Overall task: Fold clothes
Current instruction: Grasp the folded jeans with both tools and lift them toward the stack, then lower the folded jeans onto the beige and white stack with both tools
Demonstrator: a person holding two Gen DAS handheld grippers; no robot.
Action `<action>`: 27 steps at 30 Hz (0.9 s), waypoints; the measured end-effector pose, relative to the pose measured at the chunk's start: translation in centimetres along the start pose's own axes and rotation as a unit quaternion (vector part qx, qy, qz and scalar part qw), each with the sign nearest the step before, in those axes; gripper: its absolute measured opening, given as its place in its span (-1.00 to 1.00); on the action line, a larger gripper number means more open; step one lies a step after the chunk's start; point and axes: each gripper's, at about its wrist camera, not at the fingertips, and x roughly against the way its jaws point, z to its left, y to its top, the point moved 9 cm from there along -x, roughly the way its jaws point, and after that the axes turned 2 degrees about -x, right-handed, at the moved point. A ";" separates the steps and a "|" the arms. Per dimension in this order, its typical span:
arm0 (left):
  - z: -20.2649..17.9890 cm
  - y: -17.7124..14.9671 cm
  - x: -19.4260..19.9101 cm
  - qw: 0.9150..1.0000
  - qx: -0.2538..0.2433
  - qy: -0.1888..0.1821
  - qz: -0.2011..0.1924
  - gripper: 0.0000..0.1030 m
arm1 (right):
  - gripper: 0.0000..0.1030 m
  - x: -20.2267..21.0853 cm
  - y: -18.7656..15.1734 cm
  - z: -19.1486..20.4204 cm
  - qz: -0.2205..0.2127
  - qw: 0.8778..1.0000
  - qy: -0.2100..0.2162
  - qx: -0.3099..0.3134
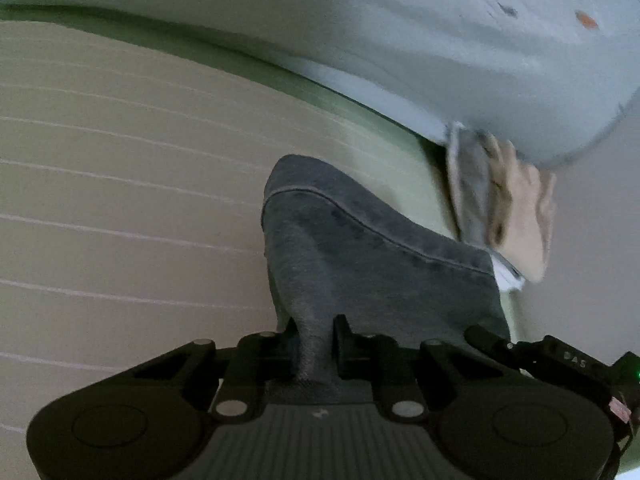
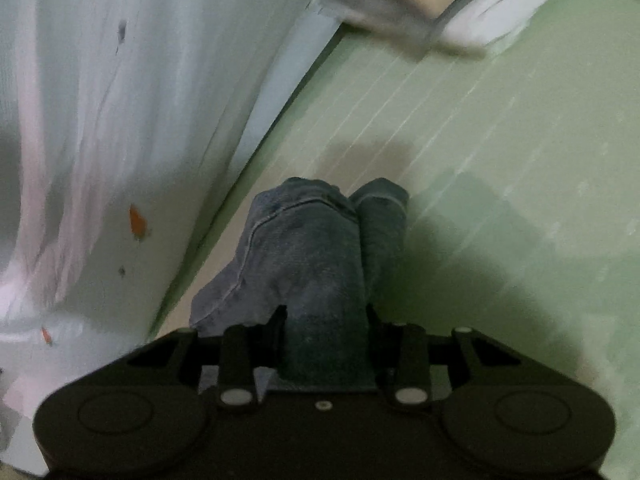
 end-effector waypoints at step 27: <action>-34.6 19.3 -19.4 0.980 -0.085 -0.102 -0.146 -0.48 | -0.01 8.3 44.0 -2.0 -0.225 0.956 -0.010 0.187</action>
